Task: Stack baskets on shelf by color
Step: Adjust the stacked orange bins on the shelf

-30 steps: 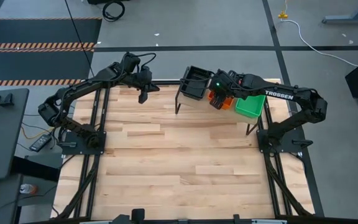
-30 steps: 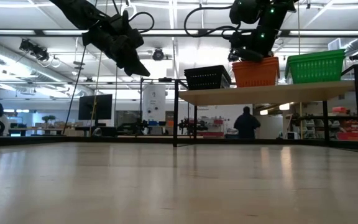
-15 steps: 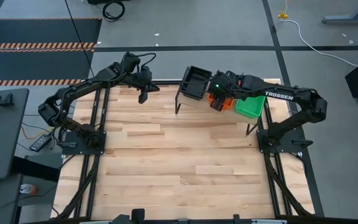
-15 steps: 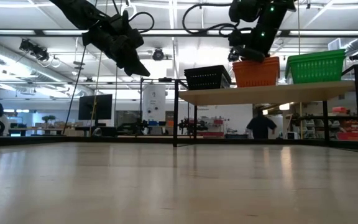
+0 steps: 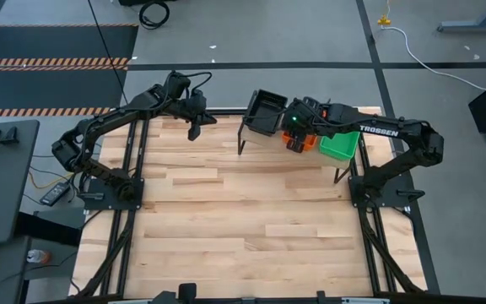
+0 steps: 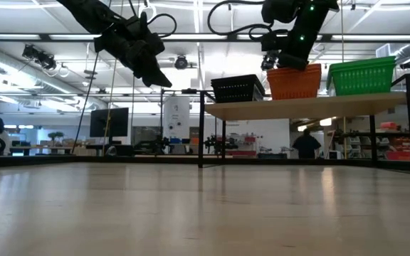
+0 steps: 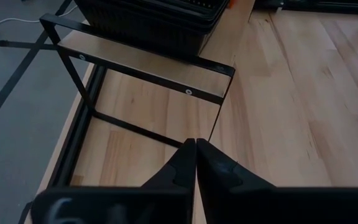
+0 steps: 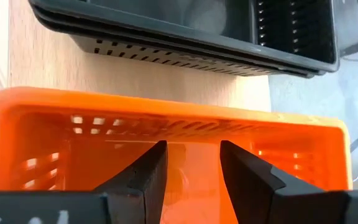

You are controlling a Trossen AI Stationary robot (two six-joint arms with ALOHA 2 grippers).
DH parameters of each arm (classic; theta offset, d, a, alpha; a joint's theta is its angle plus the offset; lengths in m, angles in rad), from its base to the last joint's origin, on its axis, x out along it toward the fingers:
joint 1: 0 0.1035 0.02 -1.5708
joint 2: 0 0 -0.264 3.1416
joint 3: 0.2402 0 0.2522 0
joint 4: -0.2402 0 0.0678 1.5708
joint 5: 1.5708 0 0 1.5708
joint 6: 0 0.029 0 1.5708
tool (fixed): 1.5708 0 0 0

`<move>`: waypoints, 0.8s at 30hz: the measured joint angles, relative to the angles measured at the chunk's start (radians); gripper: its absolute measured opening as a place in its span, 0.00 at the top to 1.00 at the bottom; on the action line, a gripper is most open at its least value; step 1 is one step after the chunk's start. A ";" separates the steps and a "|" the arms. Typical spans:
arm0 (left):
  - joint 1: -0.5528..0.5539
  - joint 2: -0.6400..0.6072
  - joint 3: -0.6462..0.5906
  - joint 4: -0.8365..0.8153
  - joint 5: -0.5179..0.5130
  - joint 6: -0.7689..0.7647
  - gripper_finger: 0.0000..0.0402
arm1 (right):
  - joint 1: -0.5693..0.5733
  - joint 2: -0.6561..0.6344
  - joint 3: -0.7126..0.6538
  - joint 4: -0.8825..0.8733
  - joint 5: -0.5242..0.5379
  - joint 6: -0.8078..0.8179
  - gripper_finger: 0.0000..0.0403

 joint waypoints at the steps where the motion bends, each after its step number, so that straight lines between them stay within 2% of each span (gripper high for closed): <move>1: 0.000 0.000 0.000 0.000 0.000 0.000 0.95 | 0.000 0.000 0.000 0.000 0.000 -0.013 0.61; 8: 0.000 0.000 0.000 0.000 0.000 0.000 0.96 | -0.003 0.000 0.000 0.009 0.000 -0.060 0.61; 24: 0.000 0.000 0.000 -0.005 0.000 0.000 0.95 | 0.010 -0.007 0.000 0.014 0.057 0.071 0.61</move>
